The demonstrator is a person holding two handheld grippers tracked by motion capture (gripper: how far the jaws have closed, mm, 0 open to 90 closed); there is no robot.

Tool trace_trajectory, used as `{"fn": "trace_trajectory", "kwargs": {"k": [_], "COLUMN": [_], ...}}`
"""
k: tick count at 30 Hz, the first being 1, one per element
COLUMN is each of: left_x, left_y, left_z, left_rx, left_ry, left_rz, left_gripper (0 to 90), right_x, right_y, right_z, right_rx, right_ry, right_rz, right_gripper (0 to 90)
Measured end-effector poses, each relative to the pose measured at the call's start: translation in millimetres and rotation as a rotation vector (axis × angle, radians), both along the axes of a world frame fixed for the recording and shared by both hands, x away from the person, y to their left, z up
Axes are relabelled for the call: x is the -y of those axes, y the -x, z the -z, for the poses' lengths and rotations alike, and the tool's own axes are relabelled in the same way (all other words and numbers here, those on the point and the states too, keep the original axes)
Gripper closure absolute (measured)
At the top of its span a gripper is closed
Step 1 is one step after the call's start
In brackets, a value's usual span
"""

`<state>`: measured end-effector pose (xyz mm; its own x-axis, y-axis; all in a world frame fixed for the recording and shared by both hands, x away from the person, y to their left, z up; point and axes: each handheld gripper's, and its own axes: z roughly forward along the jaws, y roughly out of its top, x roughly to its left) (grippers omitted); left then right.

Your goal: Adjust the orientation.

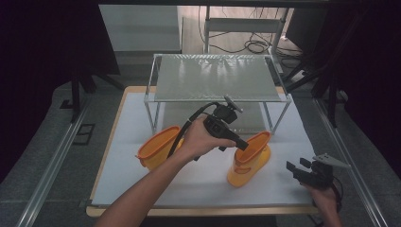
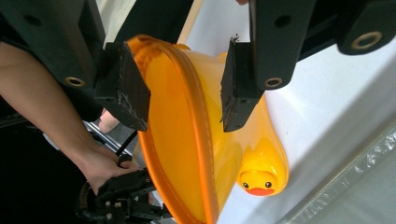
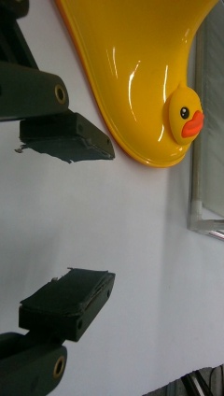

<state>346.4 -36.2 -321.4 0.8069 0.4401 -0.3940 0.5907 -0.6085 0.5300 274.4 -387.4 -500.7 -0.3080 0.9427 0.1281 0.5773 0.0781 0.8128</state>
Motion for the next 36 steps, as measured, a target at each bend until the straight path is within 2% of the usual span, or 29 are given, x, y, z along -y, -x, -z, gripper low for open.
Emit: {"fn": "trace_trajectory", "kwargs": {"k": [12,24,28,33,36], "left_x": [18.5,38.3,43.1,46.8,49.3], "left_y": [-13.3,-21.1,-23.3,-22.8,-21.7], "left_z": [12.3,27.1,32.7,34.7,35.8], "left_rx": [-0.03,-0.032,-0.04,-0.039,-0.035], "left_ry": [-0.055,-0.144,-0.164,-0.178,-0.191], "left_rz": [0.008,0.014,0.019,0.018,0.014], "left_gripper": [52.5,56.7,61.0,70.6,82.3], "right_x": [-0.5,0.1,0.4,1.0,1.4], "right_y": [-0.6,-1.1,-1.3,-1.3,-1.4], "right_z": [1.1,1.7,1.8,1.7,2.0], "right_rx": [-0.005,-0.001,-0.002,-0.003,-0.006], "right_ry": [0.0,-0.002,-0.002,0.001,0.002], "right_rz": [-0.001,0.0,0.001,0.001,0.001], "right_gripper": [34.3,34.3,34.3,34.3,34.3]}}
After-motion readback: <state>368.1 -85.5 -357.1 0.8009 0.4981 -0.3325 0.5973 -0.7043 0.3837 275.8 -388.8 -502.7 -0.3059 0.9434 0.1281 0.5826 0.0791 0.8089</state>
